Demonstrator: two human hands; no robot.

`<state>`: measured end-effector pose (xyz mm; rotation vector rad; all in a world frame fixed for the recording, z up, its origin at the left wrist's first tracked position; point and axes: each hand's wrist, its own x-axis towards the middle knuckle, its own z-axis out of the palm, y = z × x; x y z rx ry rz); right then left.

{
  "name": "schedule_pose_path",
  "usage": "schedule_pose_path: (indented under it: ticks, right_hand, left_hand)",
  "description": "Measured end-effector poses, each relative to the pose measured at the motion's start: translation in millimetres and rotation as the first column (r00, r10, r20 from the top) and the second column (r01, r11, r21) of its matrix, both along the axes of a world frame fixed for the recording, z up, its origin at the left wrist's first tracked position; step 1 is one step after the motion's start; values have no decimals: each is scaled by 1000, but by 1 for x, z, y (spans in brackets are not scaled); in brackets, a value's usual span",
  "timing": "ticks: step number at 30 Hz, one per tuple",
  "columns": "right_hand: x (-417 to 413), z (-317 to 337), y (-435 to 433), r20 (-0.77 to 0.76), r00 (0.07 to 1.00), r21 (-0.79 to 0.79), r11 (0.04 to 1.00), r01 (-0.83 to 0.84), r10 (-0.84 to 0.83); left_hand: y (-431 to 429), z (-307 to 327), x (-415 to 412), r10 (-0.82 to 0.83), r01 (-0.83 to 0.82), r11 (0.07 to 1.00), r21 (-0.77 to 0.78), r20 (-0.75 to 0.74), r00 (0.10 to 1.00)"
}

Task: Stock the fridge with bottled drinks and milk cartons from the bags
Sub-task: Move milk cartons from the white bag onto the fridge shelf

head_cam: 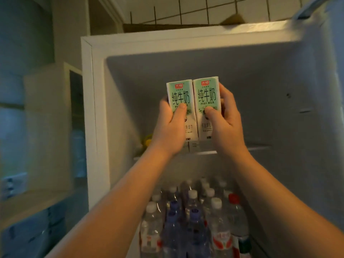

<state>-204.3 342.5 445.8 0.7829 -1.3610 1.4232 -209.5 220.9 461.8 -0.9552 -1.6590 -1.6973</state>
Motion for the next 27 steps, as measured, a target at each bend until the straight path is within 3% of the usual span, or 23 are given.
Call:
schedule_pose_path:
  ticks: [5, 11, 19, 22, 27]
  right_hand:
    - [-34, 13, 19, 156, 988, 33, 999, 8, -13]
    - [-73, 18, 49, 398, 912, 127, 990, 59, -105]
    - [-111, 19, 71, 562, 808, 197, 977, 81, -181]
    - [-121, 16, 75, 581, 794, 194, 978, 77, -178]
    - [-124, 19, 88, 635, 717, 373, 927, 42, -288]
  left_hand:
    - [7, 19, -32, 94, -76, 992, -100, 189, 977]
    - [24, 25, -73, 133, -42, 969, -244, 368, 920]
    - [44, 38, -114, 268, -100, 860, -500, 277, 923]
    - [44, 48, -126, 319, -115, 746, -656, 200, 927]
    - [47, 79, -134, 459, -318, 333, -888, -142, 877]
